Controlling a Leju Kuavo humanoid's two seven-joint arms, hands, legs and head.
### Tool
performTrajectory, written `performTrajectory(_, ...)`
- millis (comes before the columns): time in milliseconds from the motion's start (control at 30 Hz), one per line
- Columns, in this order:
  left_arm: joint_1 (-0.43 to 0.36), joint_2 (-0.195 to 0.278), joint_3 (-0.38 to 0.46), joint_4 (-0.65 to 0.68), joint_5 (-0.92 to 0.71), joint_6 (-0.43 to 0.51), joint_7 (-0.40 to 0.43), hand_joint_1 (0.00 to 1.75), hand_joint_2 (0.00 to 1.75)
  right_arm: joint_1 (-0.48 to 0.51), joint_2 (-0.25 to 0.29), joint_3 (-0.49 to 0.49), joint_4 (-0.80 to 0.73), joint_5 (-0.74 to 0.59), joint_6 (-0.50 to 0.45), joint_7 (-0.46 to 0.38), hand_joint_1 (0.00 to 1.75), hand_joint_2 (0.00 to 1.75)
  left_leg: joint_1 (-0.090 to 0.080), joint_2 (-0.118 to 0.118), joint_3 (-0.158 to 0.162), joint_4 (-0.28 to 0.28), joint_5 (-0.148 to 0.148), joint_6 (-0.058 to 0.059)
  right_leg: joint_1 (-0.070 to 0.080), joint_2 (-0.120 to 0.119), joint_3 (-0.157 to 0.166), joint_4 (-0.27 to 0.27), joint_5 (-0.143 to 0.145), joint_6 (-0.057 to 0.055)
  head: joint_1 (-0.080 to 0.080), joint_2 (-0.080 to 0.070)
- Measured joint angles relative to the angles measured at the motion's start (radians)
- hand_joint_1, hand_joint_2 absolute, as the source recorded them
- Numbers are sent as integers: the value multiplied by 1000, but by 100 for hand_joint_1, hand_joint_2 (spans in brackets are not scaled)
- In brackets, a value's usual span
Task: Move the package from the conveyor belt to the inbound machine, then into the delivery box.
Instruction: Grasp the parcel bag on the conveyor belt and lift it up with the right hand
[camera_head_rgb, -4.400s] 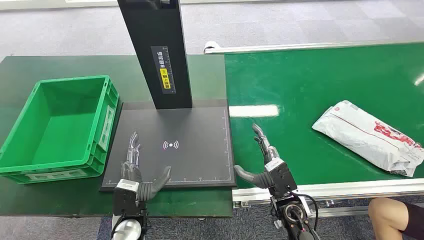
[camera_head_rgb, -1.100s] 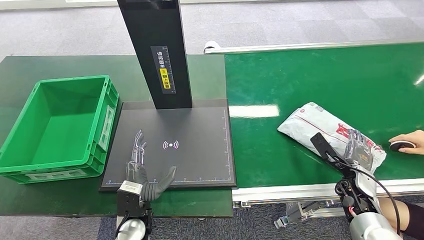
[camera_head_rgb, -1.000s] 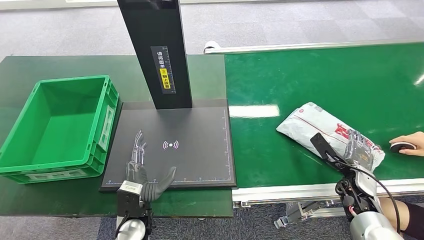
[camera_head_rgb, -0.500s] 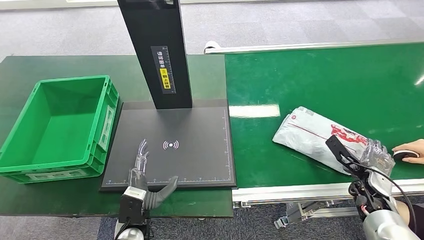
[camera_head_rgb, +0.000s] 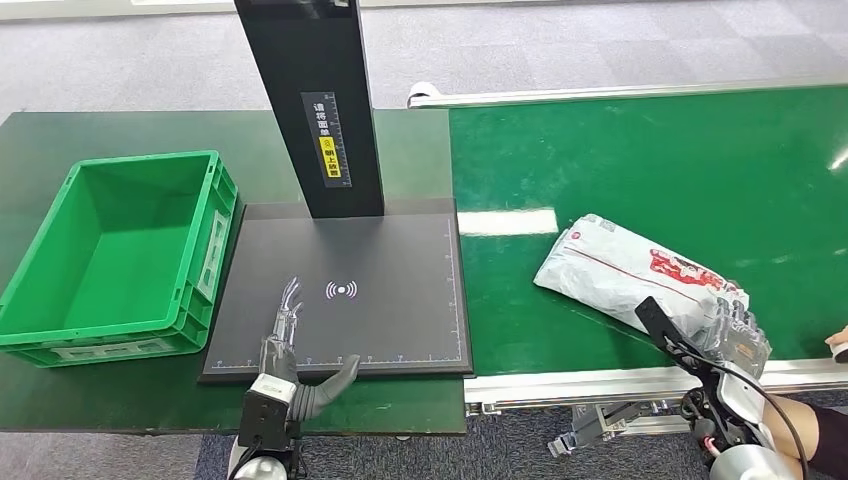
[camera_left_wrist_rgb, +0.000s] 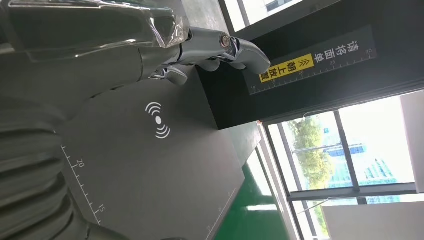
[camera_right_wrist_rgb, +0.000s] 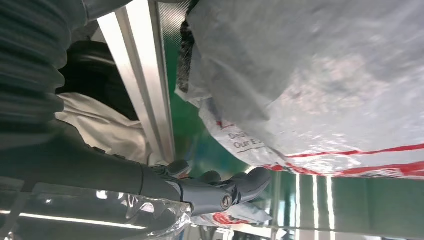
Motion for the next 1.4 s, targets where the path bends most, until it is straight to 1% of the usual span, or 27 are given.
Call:
performTrajectory(167, -1, -1, 1, 0, -2, -5, 0, 0, 175, 12, 51, -14, -13, 4, -25, -78, 0, 175, 0, 0, 0, 0, 0, 0, 0, 0, 0, 0, 0, 0, 0, 0)
performTrajectory(267, -2, -3, 2, 1, -2, -9, 0, 0, 175, 18, 82, -20, -24, 4, -23, -92, 0, 175, 0, 0, 0, 0, 0, 0, 0, 0, 0, 0, 0, 0, 0, 0)
performTrajectory(400, -2, -3, 6, 1, -2, -9, -2, 0, 175, 19, 103, -27, -34, 4, -18, -96, 0, 175, 0, 0, 0, 0, 0, 0, 0, 0, 0, 0, 0, 0, 0, 0)
performTrajectory(633, -2, -3, 11, 1, -2, -8, -3, 0, 175, 17, 116, -32, -42, 7, -4, -105, 0, 175, 0, 0, 0, 0, 0, 0, 0, 0, 0, 0, 0, 0, 0, 0)
performTrajectory(1233, -2, -3, 14, 2, -2, -7, -6, 0, 175, 11, 131, -33, -47, 24, -9, -118, 0, 175, 0, 0, 0, 0, 0, 0, 0, 0, 0, 0, 0, 0, 0, 0)
performTrajectory(1267, -3, -3, 14, 2, -2, -6, -6, 0, 175, 10, 135, -33, -47, 28, -10, -120, 6, 175, 0, 0, 0, 0, 0, 0, 0, 0, 0, 0, 0, 0, 0, 0)
performTrajectory(1367, -4, -4, 14, 3, -3, -6, -6, 0, 175, 9, 155, -33, -47, 35, -11, -128, 137, 175, 0, 0, 1, 0, 0, 0, 0, 0, 0, 0, 0, 0, 0, 0)
performTrajectory(1400, -5, -4, 14, 3, -4, -6, -6, 0, 175, 10, 163, -33, -47, 36, -11, -132, 175, 175, 0, 0, 1, 0, 0, 0, 0, 0, 0, 0, 0, 0, 0, 0)
